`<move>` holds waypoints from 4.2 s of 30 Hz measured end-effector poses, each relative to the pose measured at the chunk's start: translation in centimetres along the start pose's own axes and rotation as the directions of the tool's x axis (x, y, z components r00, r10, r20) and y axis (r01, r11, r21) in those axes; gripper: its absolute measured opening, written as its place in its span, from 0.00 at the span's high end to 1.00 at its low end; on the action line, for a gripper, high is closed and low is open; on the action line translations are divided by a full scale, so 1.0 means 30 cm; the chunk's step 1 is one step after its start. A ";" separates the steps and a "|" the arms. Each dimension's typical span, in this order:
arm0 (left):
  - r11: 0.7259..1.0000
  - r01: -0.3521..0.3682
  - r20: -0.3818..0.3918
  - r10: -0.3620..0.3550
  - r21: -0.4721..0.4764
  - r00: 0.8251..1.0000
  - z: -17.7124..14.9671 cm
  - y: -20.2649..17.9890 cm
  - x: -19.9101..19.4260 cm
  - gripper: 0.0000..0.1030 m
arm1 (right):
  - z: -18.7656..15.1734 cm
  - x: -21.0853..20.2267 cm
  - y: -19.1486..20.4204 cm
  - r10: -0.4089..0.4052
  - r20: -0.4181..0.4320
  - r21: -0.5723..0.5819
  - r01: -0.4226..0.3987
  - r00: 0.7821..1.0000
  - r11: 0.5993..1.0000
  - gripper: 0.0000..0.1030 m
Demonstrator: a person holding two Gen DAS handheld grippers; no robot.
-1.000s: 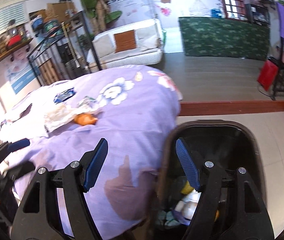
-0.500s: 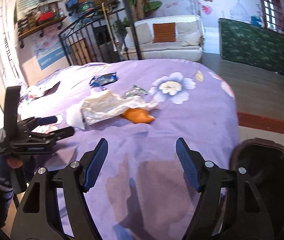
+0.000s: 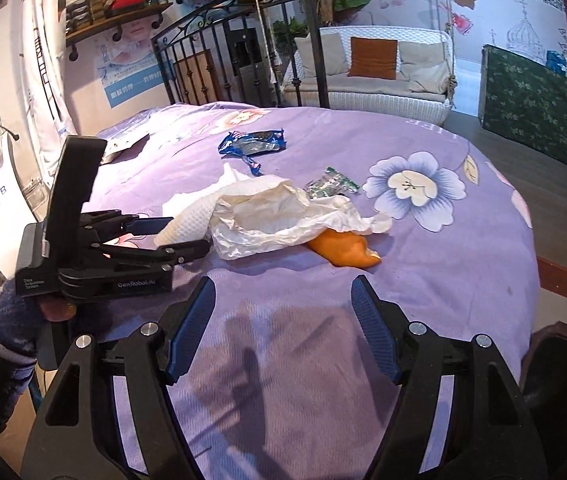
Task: Collect trash
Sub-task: 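Grasp the white paper towel with the left tool while the right tool grasps the tissue, then carry the paper towel and tissue over the bin and open both tools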
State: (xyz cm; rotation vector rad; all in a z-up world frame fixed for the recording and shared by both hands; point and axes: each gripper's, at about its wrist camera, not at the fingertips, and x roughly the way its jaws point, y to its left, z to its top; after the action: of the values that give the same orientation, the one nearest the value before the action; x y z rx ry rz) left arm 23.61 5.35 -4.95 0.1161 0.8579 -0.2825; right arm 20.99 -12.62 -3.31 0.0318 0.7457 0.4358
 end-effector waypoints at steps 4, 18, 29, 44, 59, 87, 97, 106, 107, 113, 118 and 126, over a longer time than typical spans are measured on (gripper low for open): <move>0.998 0.041 0.020 -0.040 -0.057 0.999 -0.005 0.059 -0.028 0.73 | 0.033 0.071 0.022 0.025 -0.036 -0.019 -0.026 0.999 0.999 0.32; 0.975 0.143 0.115 -0.125 -0.168 0.986 0.021 0.165 -0.103 0.97 | 0.147 0.360 0.152 -0.063 -0.157 -0.166 0.036 0.986 0.986 0.45; 0.971 0.178 0.238 -0.137 -0.160 0.962 0.070 0.144 -0.192 0.98 | 0.153 0.221 0.121 -0.044 -0.040 -0.143 0.038 0.998 0.989 0.80; 0.965 0.260 0.399 -0.232 -0.018 0.887 0.142 -0.050 -0.433 0.98 | 0.051 -0.144 -0.076 -0.150 0.066 -0.040 0.152 0.987 0.988 0.80; 0.917 0.370 0.389 -0.398 0.147 0.831 0.159 -0.359 -0.465 0.98 | -0.239 -0.497 -0.446 -0.322 0.049 0.261 0.299 0.946 0.918 0.80; 0.761 0.579 0.165 -0.636 0.293 0.754 0.079 -0.901 -0.346 0.98 | -0.599 -0.586 -0.765 -0.401 -0.087 0.608 0.367 0.912 0.704 0.45; 0.723 0.625 0.035 -0.661 0.294 0.749 0.008 -1.051 -0.238 0.98 | -0.616 -0.738 -0.822 -0.657 -0.111 0.549 0.597 0.745 0.585 0.43; 0.729 0.635 -0.100 -0.633 0.255 0.767 -0.072 -1.133 -0.093 0.98 | -0.694 -0.823 -0.918 -0.739 -0.185 0.575 0.681 0.648 0.454 0.32; 0.730 0.632 -0.108 -0.629 0.260 0.770 -0.079 -1.140 -0.084 0.98 | -0.699 -0.832 -0.929 -0.731 -0.181 0.591 0.667 0.658 0.454 0.32; 0.720 0.627 -0.147 -0.614 0.297 0.775 -0.121 -1.182 -0.057 0.98 | -0.711 -0.856 -0.922 -0.694 -0.141 0.621 0.609 0.706 0.493 0.32; 0.730 0.588 -0.139 -0.580 0.349 0.803 -0.139 -1.198 -0.055 0.25 | -0.677 -0.834 -0.909 -0.668 -0.106 0.627 0.571 0.736 0.530 0.32; 0.742 0.561 -0.082 -0.575 0.366 0.814 -0.158 -1.137 -0.109 0.09 | -0.638 -0.775 -0.885 -0.591 -0.064 0.633 0.491 0.804 0.599 0.31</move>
State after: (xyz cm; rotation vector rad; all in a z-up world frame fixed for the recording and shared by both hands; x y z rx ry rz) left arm 8.20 -25.61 -5.12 0.2036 0.7770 -1.0329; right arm 3.09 -48.36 -7.14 0.4542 0.6774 -0.4304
